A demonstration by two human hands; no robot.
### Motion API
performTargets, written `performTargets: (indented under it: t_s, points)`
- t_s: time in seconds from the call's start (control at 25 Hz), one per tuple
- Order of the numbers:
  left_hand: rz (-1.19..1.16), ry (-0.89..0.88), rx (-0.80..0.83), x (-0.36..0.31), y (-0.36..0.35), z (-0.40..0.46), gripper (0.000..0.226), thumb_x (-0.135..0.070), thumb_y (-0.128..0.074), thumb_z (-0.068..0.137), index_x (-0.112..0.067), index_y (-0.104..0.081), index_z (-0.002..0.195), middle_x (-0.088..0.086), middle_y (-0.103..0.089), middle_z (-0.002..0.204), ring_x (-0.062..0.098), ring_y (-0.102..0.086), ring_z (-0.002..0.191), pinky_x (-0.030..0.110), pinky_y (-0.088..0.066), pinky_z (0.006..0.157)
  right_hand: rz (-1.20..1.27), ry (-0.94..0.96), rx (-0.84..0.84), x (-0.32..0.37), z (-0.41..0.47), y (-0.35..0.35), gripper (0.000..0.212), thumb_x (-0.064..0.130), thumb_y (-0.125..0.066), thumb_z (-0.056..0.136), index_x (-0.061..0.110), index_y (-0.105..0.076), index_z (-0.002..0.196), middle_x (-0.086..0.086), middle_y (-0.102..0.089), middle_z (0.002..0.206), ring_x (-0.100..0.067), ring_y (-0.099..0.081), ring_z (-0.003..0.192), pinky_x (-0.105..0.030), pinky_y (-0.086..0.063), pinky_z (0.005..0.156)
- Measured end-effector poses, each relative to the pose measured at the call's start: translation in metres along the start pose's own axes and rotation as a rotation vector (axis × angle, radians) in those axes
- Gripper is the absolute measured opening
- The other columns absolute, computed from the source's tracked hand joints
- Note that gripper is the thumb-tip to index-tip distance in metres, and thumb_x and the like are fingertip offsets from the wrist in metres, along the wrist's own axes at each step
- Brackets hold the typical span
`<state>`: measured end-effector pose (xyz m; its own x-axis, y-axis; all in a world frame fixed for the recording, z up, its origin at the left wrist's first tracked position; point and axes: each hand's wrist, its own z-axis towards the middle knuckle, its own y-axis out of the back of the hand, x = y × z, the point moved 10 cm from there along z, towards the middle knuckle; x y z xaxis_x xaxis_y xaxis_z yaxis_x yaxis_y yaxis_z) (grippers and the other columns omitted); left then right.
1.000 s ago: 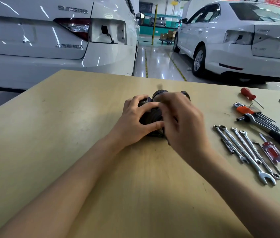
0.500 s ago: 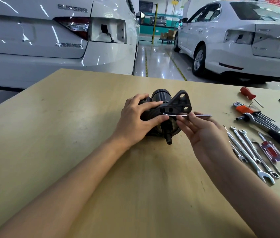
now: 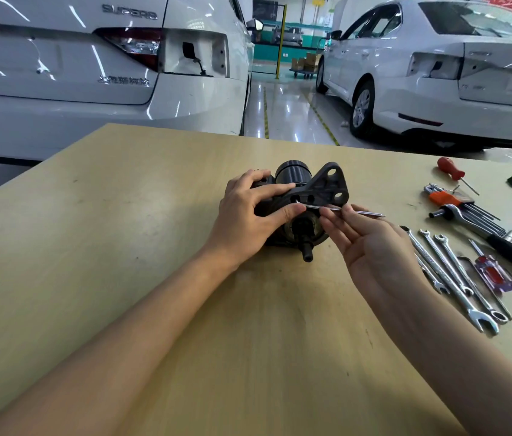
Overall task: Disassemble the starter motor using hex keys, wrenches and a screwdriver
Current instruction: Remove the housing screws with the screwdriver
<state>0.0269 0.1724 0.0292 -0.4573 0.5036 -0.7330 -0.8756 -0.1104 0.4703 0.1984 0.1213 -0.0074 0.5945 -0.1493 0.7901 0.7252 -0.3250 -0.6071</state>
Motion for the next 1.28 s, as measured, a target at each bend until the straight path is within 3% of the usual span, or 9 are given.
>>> performTargets:
  t_s: [0.24, 0.52, 0.76, 1.04, 1.28]
  points:
    - [-0.014, 0.009, -0.014, 0.0, 0.0, -0.001, 0.04, -0.04, -0.073, 0.079, -0.027, -0.069, 0.116, -0.004, -0.053, 0.127, 0.009, -0.037, 0.125, 0.036, -0.032, 0.11, -0.113, 0.151, 0.025, 0.018, 0.001, -0.006, 0.005, -0.005, -0.058, 0.09, -0.001, -0.056, 0.088, -0.007, -0.067, 0.071, -0.021, -0.072, 0.072, -0.023, -0.057, 0.068]
    - [-0.058, 0.026, -0.015, 0.001, 0.003, 0.0, 0.039, -0.037, -0.076, 0.076, -0.026, -0.07, 0.113, -0.005, -0.055, 0.123, 0.008, -0.039, 0.123, 0.036, -0.035, 0.108, -0.149, 0.199, 0.037, 0.028, 0.002, -0.015, 0.006, -0.005, -0.057, 0.09, 0.0, -0.054, 0.088, -0.007, -0.064, 0.071, -0.02, -0.072, 0.07, -0.023, -0.056, 0.067]
    - [-0.106, 0.078, -0.065, 0.001, 0.002, 0.0, 0.038, -0.039, -0.079, 0.071, -0.024, -0.074, 0.106, -0.006, -0.056, 0.12, 0.007, -0.039, 0.123, 0.014, -0.033, 0.101, -0.217, 0.25, 0.058, 0.034, -0.003, -0.019, 0.006, -0.003, -0.057, 0.091, 0.002, -0.055, 0.088, -0.009, -0.061, 0.077, -0.019, -0.072, 0.07, -0.023, -0.056, 0.068]
    - [-0.109, 0.071, -0.036, 0.002, 0.003, 0.001, 0.042, -0.038, -0.08, 0.07, -0.022, -0.073, 0.108, -0.004, -0.057, 0.119, 0.01, -0.039, 0.122, 0.021, -0.036, 0.102, -0.518, 0.454, 0.105, 0.054, -0.009, -0.039, 0.014, -0.002, -0.06, 0.09, 0.009, -0.054, 0.084, -0.003, -0.063, 0.071, -0.013, -0.071, 0.062, -0.021, -0.056, 0.063]
    - [-0.084, 0.042, -0.037, 0.002, 0.003, 0.001, 0.042, -0.041, -0.077, 0.073, -0.023, -0.072, 0.111, -0.006, -0.057, 0.12, 0.008, -0.039, 0.121, 0.011, -0.033, 0.097, -0.705, 0.538, 0.162, 0.063, -0.01, -0.057, 0.015, 0.0, -0.062, 0.089, 0.012, -0.055, 0.085, -0.002, -0.064, 0.073, -0.014, -0.071, 0.063, -0.025, -0.058, 0.062]
